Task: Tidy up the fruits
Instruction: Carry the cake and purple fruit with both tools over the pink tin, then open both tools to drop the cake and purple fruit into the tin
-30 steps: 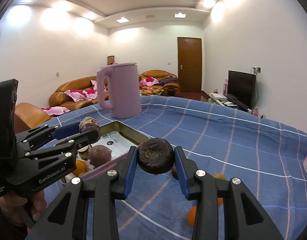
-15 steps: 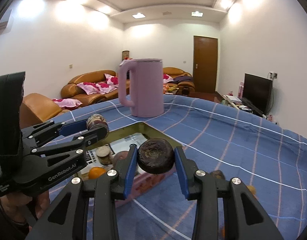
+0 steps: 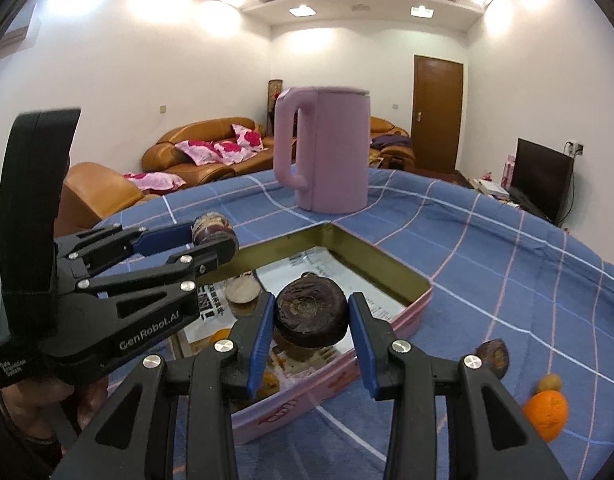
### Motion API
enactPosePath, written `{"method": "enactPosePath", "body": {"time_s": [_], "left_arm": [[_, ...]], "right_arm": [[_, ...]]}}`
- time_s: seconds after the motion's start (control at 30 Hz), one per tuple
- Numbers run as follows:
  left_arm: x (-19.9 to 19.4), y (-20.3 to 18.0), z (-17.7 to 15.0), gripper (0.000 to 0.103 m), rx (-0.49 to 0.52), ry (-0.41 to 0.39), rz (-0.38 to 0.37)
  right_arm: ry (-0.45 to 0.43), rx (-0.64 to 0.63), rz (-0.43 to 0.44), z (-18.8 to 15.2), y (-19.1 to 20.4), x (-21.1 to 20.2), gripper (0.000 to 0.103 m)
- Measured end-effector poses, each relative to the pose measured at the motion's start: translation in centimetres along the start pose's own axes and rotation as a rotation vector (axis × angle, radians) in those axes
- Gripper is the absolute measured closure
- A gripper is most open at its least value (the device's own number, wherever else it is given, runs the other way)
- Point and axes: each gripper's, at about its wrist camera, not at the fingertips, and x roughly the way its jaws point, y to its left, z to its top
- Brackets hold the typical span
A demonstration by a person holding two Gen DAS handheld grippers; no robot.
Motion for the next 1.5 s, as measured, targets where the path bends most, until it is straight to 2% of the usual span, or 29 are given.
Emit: {"method": "enactPosePath", "body": {"time_s": [0.5, 0.77, 0.8, 0.93, 1.0, 1.07, 1.13, 1.3, 1.43, 1.5], "left_arm": [[1.6, 0.1, -0.8, 0.063, 0.0, 0.064, 0.015], [1.6, 0.0, -0.9, 0.062, 0.007, 0.063, 0.02], [1.6, 0.0, -0.9, 0.059, 0.009, 0.06, 0.018], [1.1, 0.2, -1.0, 0.035, -0.001, 0.044, 0.026], [0.7, 0.3, -0.9, 0.033, -0.008, 0.032, 0.026], [0.2, 0.5, -0.7, 0.029, -0.019, 0.02, 0.019], [-0.2, 0.6, -0.6, 0.026, -0.027, 0.008, 0.013], [-0.7, 0.0, -0.4, 0.025, -0.036, 0.004, -0.004], [-1.1, -1.3, -0.3, 0.025, -0.024, 0.011, -0.036], [-1.3, -1.9, -0.3, 0.022, -0.012, 0.014, -0.041]], "right_arm": [[0.088, -0.009, 0.015, -0.3, 0.5, 1.8, 0.063], [0.12, -0.004, 0.018, -0.4, 0.5, 2.4, 0.063], [0.12, -0.005, 0.016, -0.4, 0.5, 2.3, 0.063], [0.118, -0.004, 0.01, -0.4, 0.6, 2.3, 0.062], [0.106, -0.002, 0.003, -0.4, 0.6, 2.1, 0.051], [0.086, 0.01, -0.001, -0.4, 0.4, 1.6, 0.046], [0.079, 0.018, -0.009, -0.5, 0.1, 1.3, 0.046], [0.057, 0.047, -0.049, -1.1, -1.2, -0.7, 0.046], [0.053, 0.081, -0.105, -2.2, -3.1, -3.1, 0.046], [0.068, 0.096, -0.163, -3.1, -4.6, -4.5, 0.046]]}}
